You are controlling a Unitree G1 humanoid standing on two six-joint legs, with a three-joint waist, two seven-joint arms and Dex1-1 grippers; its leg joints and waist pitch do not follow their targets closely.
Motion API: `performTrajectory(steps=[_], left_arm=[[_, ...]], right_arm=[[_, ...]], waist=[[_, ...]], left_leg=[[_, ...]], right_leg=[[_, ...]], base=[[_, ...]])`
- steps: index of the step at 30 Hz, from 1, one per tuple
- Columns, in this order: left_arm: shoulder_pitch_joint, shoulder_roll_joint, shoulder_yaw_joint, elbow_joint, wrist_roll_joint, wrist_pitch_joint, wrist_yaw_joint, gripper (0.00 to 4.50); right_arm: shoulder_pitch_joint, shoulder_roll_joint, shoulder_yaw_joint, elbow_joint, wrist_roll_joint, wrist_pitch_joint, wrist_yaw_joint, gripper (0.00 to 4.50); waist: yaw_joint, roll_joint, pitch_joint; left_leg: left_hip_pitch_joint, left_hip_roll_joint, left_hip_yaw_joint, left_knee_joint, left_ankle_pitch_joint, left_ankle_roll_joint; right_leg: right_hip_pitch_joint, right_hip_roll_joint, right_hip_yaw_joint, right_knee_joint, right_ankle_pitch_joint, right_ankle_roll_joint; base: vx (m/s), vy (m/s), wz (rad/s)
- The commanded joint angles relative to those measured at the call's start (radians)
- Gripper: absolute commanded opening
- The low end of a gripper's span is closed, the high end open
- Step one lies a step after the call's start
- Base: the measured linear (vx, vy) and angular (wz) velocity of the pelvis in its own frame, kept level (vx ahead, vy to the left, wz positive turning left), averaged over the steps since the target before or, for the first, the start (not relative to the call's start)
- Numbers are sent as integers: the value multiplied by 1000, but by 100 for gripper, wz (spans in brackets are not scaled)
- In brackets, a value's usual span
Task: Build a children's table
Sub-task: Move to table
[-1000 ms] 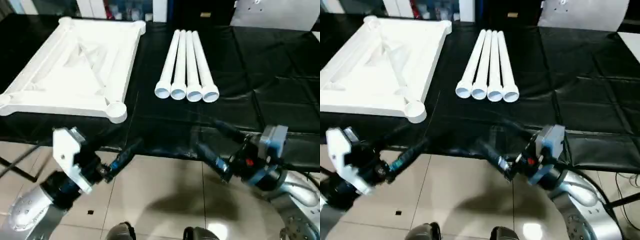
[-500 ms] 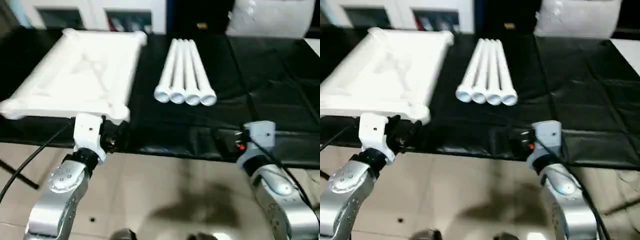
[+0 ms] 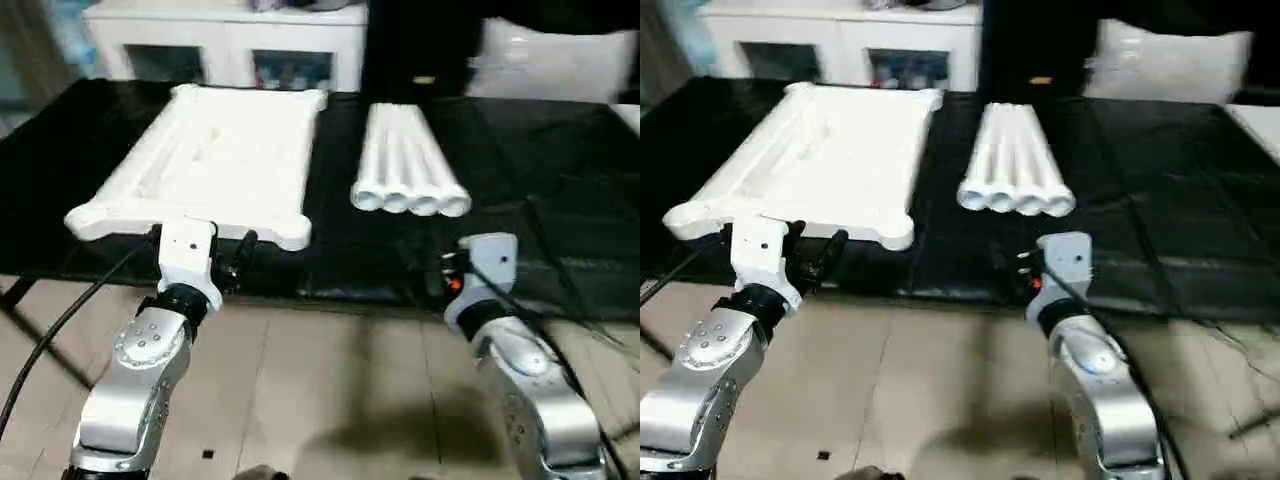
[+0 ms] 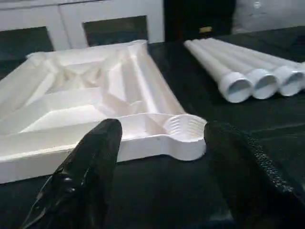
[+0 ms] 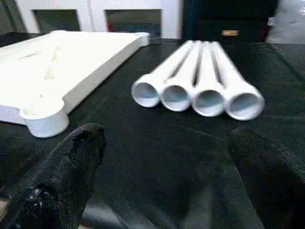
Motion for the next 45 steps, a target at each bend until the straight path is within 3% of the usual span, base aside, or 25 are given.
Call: performTrajectory(steps=[1, 3, 5, 6, 7, 8, 9, 10, 11, 12, 13, 14, 16, 20, 23, 28, 32, 33, 37, 38, 39, 40, 43, 44, 45], left_arm=[[-3, -3, -5, 10, 4, 4, 4, 320], [-3, -7, 1, 5, -5, 3, 2, 320], [-9, -13, 10, -1, -19, 5, 1, 320], [-10, -14, 11, -1, -20, 6, 1, 320], [-13, -18, 15, -2, -22, 8, 2, 320], [-15, -20, 17, -3, -19, 11, 2, 320], [-16, -21, 17, -3, -18, 13, 1, 320], [-14, -21, 19, -6, -15, 16, 2, 320], [-14, -21, 20, -7, -13, 16, 2, 320], [-12, -18, 21, -14, -8, 21, 0, 320], [-10, -17, 22, -18, -9, 23, -1, 320], [-10, -16, 23, -19, -10, 24, -1, 320], [-10, -16, 27, -21, -13, 25, 0, 320], [-4, -15, 29, -32, -19, 35, -6, 320], [3, -21, 30, -41, -16, 40, -5, 320], [11, -21, 32, -49, -22, 45, -6, 320], [14, -24, 42, -58, -29, 50, -7, 320], [13, -24, 43, -59, -30, 51, -9, 320], [10, -23, 46, -58, -28, 51, -10, 320], [9, -23, 46, -57, -27, 51, -10, 320], [6, -22, 45, -55, -26, 50, -10, 320], [6, -22, 45, -55, -26, 50, -10, 320], [-2, -20, 40, -51, -23, 49, -11, 320], [-4, -21, 39, -50, -21, 49, -11, 320], [-7, -21, 39, -47, -20, 48, -11, 320]], right_arm=[[-18, 11, -13, 3, 11, 35, -13, 450], [-21, 22, -18, 1, 35, 41, -14, 450], [-22, 19, -6, -2, 38, 31, -4, 450], [-22, 18, -5, -2, 35, 29, -1, 450], [-22, 18, -1, 1, 27, 22, 1, 450], [-22, 19, 1, 5, 17, 13, 1, 450], [-22, 21, 0, 6, 16, 18, -1, 450], [-24, 20, 2, 8, 18, 22, 5, 450], [-26, 20, 2, 9, 18, 24, 8, 450], [-29, 15, 11, 7, 24, 31, 26, 450], [-28, 13, 15, 5, 23, 31, 28, 450], [-28, 12, 16, 4, 22, 30, 28, 450], [-28, 12, 18, 4, 24, 29, 27, 450], [-23, 11, 20, 0, 22, 28, 26, 450], [-17, 8, 22, -3, 22, 27, 36, 450], [-14, 5, 28, 1, 19, 18, 44, 450], [-23, -9, 50, -1, 10, -2, 66, 450], [-25, -17, 59, -2, 16, -8, 88, 450], [-23, -30, 82, -10, 7, -46, 115, 450], [-20, -28, 84, -14, 13, -61, 126, 450], [-20, -21, 78, -17, 32, -74, 138, 450], [-20, -21, 78, -18, 33, -74, 139, 450], [-23, -1, 51, -16, 63, -85, 143, 450], [-23, 0, 46, -13, 60, -88, 138, 450], [-24, -4, 43, -10, 48, -92, 129, 450]], waist=[[9, -4, -49], [13, -16, -48], [10, -1, -27], [46, 38, -16], [125, 37, 0], [128, 5, -60], [84, -59, -101], [72, -67, -33], [70, -59, -8], [83, -39, -13], [77, -27, -18], [46, 14, -12], [45, 57, -29], [31, 11, -25], [38, -9, -36], [42, -9, -36], [48, -2, -60], [67, -22, -50], [33, 24, -79], [-6, 40, -86], [-18, 32, -93], [-3, 18, -93], [22, -36, -52], [58, -112, -41], [85, -76, -47]], left_leg=[[33, 61, -13, -197, -785, -170], [90, 51, -51, -92, -716, -164], [93, 61, -111, -60, -657, -151], [-106, 57, -54, -276, -1026, -287], [-175, 30, 36, -317, -1081, -320], [-132, 44, 87, -265, -706, -341], [23, 65, 20, 10, -354, -294], [104, 53, -97, 200, -46, -156], [38, 46, -116, 201, -37, -104], [48, 37, -202, 192, -158, -182], [93, 37, -206, 157, -283, -205], [56, 95, -259, -27, -815, -296], [48, 102, -290, -124, -1094, -284], [41, 64, -227, -98, -652, -211], [23, 66, -195, -86, -347, -155], [34, 69, -143, -91, -409, -96], [35, 74, -120, -95, -182, -6], [-50, 39, -143, -85, -136, 80], [55, 5, -215, -58, 146, 319], [177, 38, -321, -56, 284, 477], [233, 81, -384, -52, 372, 557], [245, 171, -376, -20, 541, 526], [102, 66, -238, -73, 119, 334], [19, -60, -165, 32, -147, 195], [-7, -31, -177, 107, -151, 103]], right_leg=[[8, 60, -56, -33, -278, -8], [-42, -10, -17, -138, -519, -4], [-20, -33, -32, -168, -643, 38], [170, 100, -133, 153, -210, -14], [182, 142, -169, 184, -156, -28], [180, 109, -79, 205, -414, -41], [43, -12, -2, 104, -723, 44], [-155, -80, 92, -190, -1282, 49], [-104, -76, 111, -179, -1303, -21], [2, -65, 43, -77, -981, -148], [-21, -27, -4, -58, -856, -136], [-1, 73, -38, 32, -518, -82], [68, 84, -43, 99, -63, -63], [95, -6, 0, -63, -231, -44], [82, -12, 10, -77, -275, -86], [84, 12, -1, -112, -574, -92], [118, 46, -22, -98, -271, -127], [173, 20, -56, -116, -221, -102], [170, 99, -139, -82, -23, -65], [62, 154, -140, 13, -118, -26], [-6, 148, -108, 60, -205, 4], [-63, 91, -36, 105, -189, 30], [-10, 65, 45, 28, 80, 27], [89, 12, 146, -99, -110, 125], [136, -82, 182, -95, -246, 46]], base=[[-98, -1, 10], [-83, -39, 2], [-77, -25, -13], [-186, 19, 0], [-186, 19, 0], [-187, -89, 22], [-27, -258, 44], [-27, -258, 44], [4, -133, 26], [-52, 62, -4], [-52, 62, -4], [-88, 89, -4], [-71, 100, -14], [-18, 54, -10], [-3, -24, 0], [31, -79, 0], [86, -30, -2], [129, 35, 17], [169, 36, 47], [226, 20, 53], [187, -44, 50], [187, -44, 50], [-16, -110, 18], [8, -105, 6], [61, -85, -10]])
